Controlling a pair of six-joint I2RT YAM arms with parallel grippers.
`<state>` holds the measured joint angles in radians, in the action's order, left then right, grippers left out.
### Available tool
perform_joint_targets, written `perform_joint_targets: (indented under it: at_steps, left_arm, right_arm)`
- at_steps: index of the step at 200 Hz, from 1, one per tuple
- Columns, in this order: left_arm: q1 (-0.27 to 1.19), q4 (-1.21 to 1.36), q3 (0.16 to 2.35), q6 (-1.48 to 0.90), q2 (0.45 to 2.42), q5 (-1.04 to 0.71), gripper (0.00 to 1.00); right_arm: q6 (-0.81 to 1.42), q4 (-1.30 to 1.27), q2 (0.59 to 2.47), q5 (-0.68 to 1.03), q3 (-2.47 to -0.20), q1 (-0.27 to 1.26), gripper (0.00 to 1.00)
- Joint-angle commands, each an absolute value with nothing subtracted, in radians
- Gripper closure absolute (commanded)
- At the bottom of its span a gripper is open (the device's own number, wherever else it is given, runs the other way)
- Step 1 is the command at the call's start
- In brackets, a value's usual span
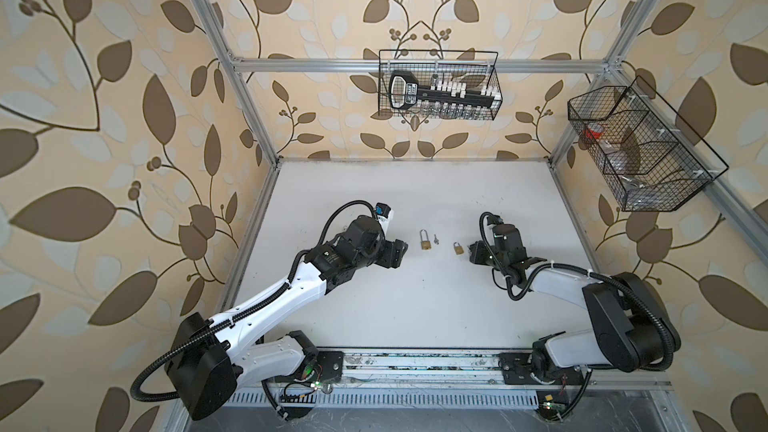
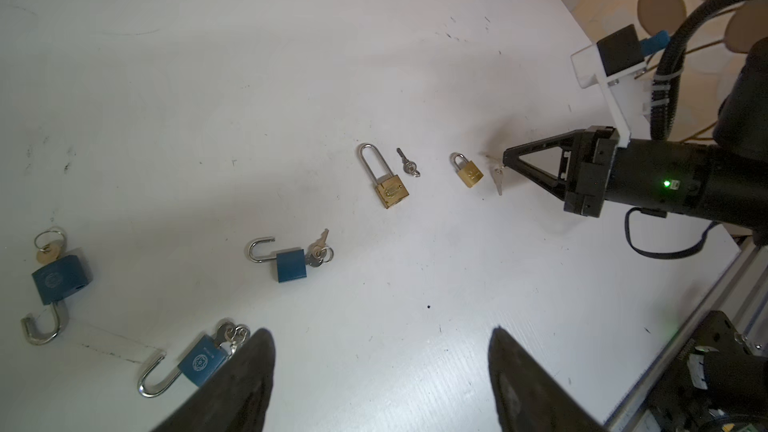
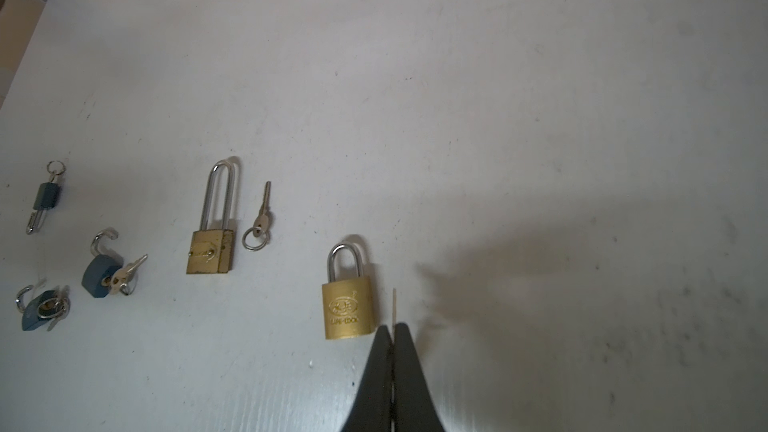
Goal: Lock with the key
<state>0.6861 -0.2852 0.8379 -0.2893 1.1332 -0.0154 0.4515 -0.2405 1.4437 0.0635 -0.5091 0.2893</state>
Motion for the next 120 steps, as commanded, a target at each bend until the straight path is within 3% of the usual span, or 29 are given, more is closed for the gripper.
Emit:
perform_joint_targets:
  at_steps: [1, 58, 120]
  left_arm:
    - [0.678, -0.276, 0.864, -0.292, 1.115, -0.003, 0.2]
    - [0.678, -0.281, 0.855, -0.299, 1.109, 0.016, 0.2]
    - [0.679, -0.265, 0.839, -0.311, 1.107, 0.035, 0.19]
  right_arm:
    - [0.461, -0.283, 1.472, 0.055, -0.548, 0.285, 1.0]
    - [0.469, -0.294, 1.528, 0.054, -0.566, 0.285, 0.95]
    - [0.473, -0.26, 1.508, 0.018, -0.577, 0.285, 0.75]
